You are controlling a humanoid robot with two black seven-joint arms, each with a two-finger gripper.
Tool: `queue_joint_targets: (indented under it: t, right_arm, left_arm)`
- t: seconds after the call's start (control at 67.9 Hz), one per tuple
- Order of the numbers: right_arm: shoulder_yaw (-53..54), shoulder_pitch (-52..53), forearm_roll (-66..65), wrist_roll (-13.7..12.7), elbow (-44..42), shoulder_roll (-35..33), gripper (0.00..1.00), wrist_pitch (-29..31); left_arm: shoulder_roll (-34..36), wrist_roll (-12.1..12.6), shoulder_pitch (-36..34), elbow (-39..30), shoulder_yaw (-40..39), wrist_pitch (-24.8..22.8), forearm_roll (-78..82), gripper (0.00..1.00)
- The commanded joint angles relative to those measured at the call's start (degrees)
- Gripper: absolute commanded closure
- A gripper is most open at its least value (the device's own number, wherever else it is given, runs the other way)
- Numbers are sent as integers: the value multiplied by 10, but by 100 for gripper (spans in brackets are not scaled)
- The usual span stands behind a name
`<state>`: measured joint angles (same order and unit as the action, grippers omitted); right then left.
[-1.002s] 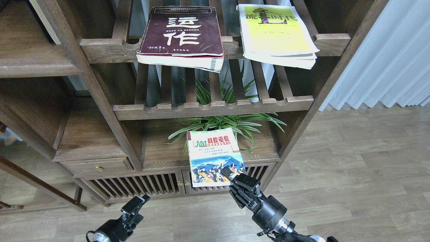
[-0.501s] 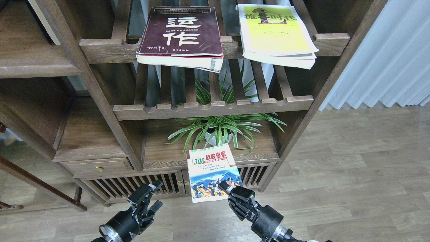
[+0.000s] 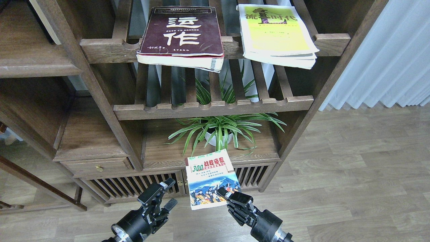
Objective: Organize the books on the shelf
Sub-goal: 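Lower the paperback and grasp its edge with the left gripper too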
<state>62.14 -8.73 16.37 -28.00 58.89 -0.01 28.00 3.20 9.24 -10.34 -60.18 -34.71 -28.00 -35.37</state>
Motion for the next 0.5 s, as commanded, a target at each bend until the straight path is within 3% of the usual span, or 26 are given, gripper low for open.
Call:
queue_joint_targets:
  t: [0.0, 0.486]
  right_arm:
    - [1, -1, 1, 0, 7, 0, 96, 0]
    - [6, -1, 2, 0, 33, 0, 96, 0]
  left_arm:
    - [-23, 1, -8, 19, 0, 0, 0, 0]
    - [-32, -1, -22, 73, -6, 0, 32, 0]
